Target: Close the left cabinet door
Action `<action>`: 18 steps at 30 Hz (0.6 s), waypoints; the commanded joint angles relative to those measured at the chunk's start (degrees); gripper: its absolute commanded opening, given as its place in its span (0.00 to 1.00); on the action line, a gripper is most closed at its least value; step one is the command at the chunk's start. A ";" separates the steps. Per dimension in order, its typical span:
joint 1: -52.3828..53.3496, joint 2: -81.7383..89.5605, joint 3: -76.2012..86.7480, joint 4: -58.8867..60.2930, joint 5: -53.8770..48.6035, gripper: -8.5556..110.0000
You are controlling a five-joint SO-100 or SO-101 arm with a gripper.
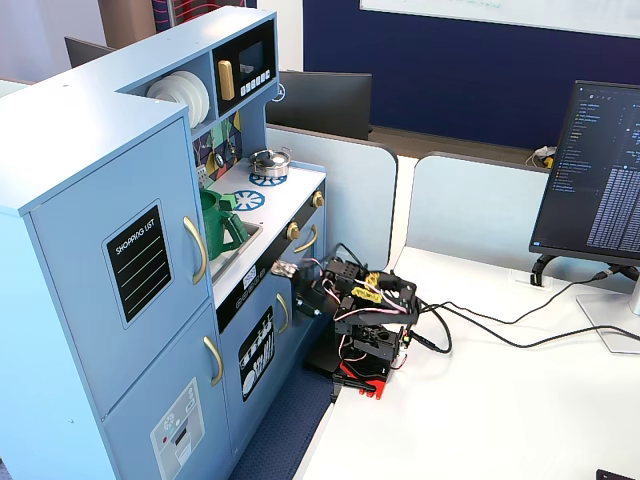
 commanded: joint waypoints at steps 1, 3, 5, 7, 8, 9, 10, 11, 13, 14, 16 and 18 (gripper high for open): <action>3.69 10.46 7.12 9.84 4.04 0.07; 3.52 12.04 9.14 12.39 4.66 0.07; 3.43 12.66 10.90 13.36 7.47 0.07; 2.20 12.74 11.34 16.08 10.55 0.07; 1.67 12.57 11.34 17.14 12.13 0.07; 1.49 12.74 11.34 18.54 13.27 0.07; 1.49 12.74 11.34 19.60 13.10 0.07; 1.76 12.74 11.34 19.60 13.18 0.07; 3.16 12.74 11.34 19.69 13.18 0.07; 3.69 12.74 11.34 19.69 13.10 0.07; 3.78 12.74 11.34 19.78 12.66 0.08; 3.78 12.74 11.34 19.78 12.39 0.08</action>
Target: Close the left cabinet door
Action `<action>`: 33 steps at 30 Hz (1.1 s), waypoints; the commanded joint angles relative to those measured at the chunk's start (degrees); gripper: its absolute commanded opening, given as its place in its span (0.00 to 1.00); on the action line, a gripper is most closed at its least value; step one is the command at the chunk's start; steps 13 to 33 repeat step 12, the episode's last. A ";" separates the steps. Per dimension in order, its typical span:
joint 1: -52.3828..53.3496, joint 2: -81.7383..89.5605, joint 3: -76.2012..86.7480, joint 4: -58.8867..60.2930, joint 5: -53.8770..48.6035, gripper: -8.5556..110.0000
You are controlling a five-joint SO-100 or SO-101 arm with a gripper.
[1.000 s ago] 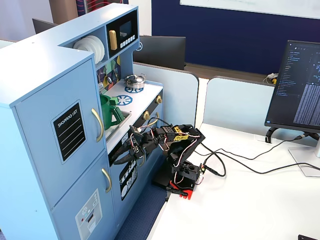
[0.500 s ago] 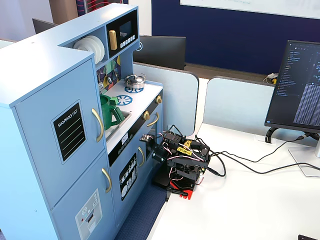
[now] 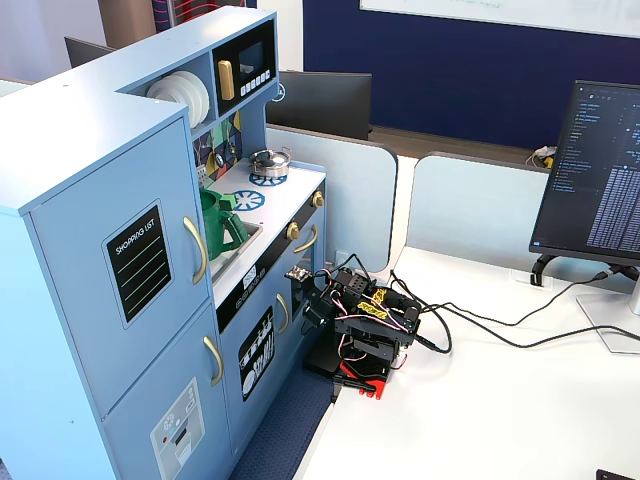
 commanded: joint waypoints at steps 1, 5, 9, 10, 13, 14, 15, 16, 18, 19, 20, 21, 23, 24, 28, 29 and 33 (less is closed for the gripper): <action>1.05 -0.26 1.49 9.58 1.41 0.08; 1.05 -0.26 1.49 9.58 1.14 0.08; 1.05 -0.26 1.49 9.76 0.44 0.08; 1.05 -0.26 1.49 9.76 0.44 0.08; 1.05 -0.18 1.49 9.76 0.35 0.08; 1.05 -0.18 1.49 9.76 0.35 0.08; 1.05 -0.18 1.49 9.76 0.35 0.08; 1.05 -0.18 1.49 9.76 0.35 0.08; 1.05 -0.18 1.49 9.76 0.35 0.08; 1.05 -0.18 1.49 9.76 0.35 0.08; 1.05 -0.18 1.49 9.76 0.35 0.08; 1.05 -0.18 1.49 9.76 0.35 0.08; 1.05 -0.18 1.49 9.76 0.35 0.08; 1.05 -0.18 1.49 9.76 0.35 0.08; 1.05 -0.18 1.49 9.76 0.35 0.08; 1.05 -0.18 1.49 9.76 0.35 0.08; 1.05 -0.18 1.49 9.76 0.35 0.08</action>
